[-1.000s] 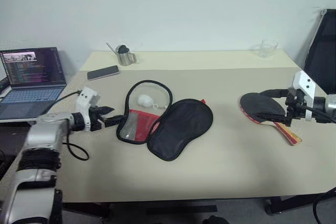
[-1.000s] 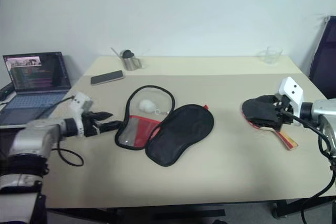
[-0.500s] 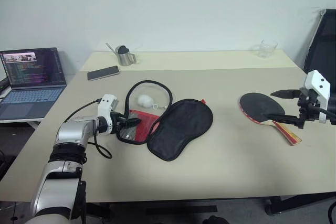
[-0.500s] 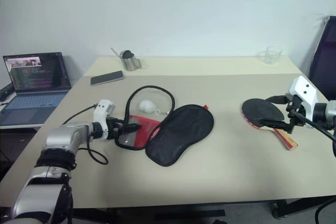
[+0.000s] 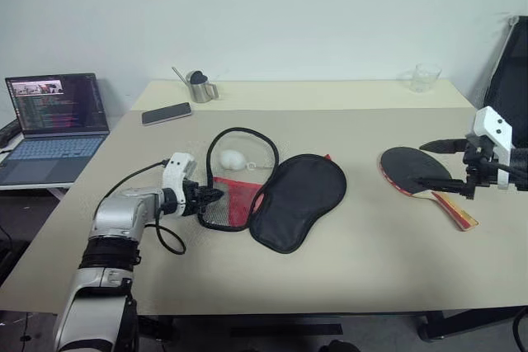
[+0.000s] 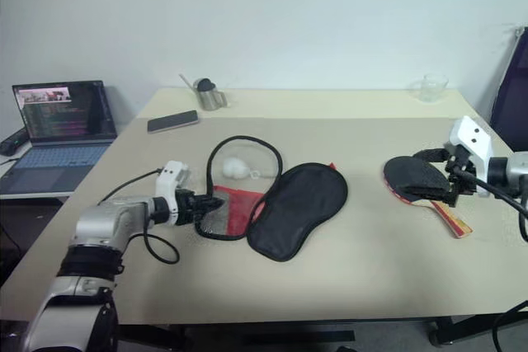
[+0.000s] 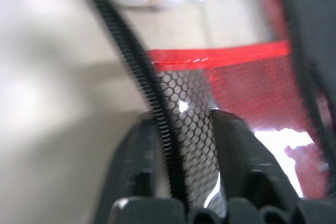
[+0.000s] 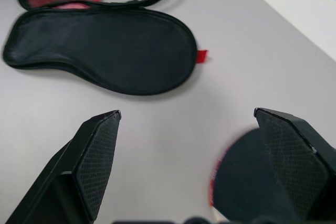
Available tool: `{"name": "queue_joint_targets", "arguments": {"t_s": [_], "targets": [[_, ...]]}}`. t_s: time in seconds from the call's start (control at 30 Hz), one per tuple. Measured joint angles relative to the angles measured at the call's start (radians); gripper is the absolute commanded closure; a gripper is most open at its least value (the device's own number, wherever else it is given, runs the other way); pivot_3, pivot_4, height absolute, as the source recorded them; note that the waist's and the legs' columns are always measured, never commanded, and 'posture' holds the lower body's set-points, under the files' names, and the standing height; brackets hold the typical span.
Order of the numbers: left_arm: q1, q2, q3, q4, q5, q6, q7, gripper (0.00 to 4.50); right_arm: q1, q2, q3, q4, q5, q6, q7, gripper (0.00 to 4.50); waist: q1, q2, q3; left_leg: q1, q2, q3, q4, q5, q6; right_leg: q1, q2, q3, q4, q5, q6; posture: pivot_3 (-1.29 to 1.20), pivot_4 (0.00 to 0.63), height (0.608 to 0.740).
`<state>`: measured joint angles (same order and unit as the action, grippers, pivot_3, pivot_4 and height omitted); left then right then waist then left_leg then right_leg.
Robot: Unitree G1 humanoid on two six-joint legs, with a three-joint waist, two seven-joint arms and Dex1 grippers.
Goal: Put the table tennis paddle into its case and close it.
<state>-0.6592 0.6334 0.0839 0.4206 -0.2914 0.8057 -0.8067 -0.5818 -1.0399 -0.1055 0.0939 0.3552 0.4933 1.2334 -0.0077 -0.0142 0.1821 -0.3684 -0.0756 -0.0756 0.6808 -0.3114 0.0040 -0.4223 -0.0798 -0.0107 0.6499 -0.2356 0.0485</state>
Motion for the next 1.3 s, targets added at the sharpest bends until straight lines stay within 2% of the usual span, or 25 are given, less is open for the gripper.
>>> {"name": "queue_joint_targets", "arguments": {"t_s": [0.03,0.07,0.33,0.47,0.67,1.07,1.3], "targets": [[0.005,0.004,0.011,-0.006,-0.002,0.006,0.009,4.23,-0.002,0.009,0.011,0.004,-0.003,-0.002,-0.006,0.0,0.001,0.0,0.0,0.0,0.0,0.0,0.0,0.0,0.0,0.0,0.0,0.0,0.0,0.0,0.0,0.0,0.15,0.74],[0.012,0.01,0.026,-0.021,-0.005,0.017,0.015,4.44,-0.013,0.028,0.022,0.01,-0.008,-0.004,-0.01,0.0,0.002,0.0,0.0,0.0,0.0,0.0,0.0,0.0,0.0,0.0,0.0,0.0,0.0,0.0,0.0,0.0,0.15,0.74],[0.055,-0.014,0.104,-0.13,-0.037,0.073,0.133,4.44,-0.088,0.068,0.057,0.038,-0.023,-0.045,-0.008,0.0,0.005,0.0,0.0,-0.001,0.0,-0.001,0.0,0.0,0.0,0.0,0.0,-0.001,-0.001,0.0,0.0,0.0,0.15,0.74],[0.056,-0.077,0.158,-0.178,-0.042,0.074,0.251,4.44,-0.091,0.073,0.07,0.043,-0.023,-0.051,0.002,0.0,0.006,0.0,0.0,-0.001,0.0,-0.001,0.0,0.0,0.0,0.0,0.0,-0.001,-0.001,0.0,0.0,0.0,0.15,0.74],[0.058,-0.187,0.208,-0.187,-0.041,-0.017,0.392,4.44,-0.09,0.073,0.07,0.043,-0.023,-0.051,0.006,0.0,0.008,0.0,0.0,0.0,0.0,-0.001,0.0,0.0,0.0,0.0,0.0,-0.001,-0.001,0.0,0.0,0.0,0.15,0.74],[0.0,-0.459,0.154,-0.166,-0.011,-0.161,0.608,4.44,-0.109,0.072,0.086,0.051,-0.033,-0.051,0.027,0.0,0.012,-0.001,0.0,-0.001,-0.001,0.0,0.001,0.0,0.0,0.001,-0.001,-0.001,-0.001,0.0,0.0,0.0,0.15,0.74],[0.073,-0.526,0.116,-0.244,0.019,-0.165,0.702,4.44,-0.106,0.072,0.087,0.049,-0.042,-0.051,0.026,0.0,0.009,-0.001,0.0,0.0,0.0,0.0,0.0,0.0,0.0,0.001,0.0,0.0,-0.001,0.0,0.0,0.0,0.15,0.74]]}}
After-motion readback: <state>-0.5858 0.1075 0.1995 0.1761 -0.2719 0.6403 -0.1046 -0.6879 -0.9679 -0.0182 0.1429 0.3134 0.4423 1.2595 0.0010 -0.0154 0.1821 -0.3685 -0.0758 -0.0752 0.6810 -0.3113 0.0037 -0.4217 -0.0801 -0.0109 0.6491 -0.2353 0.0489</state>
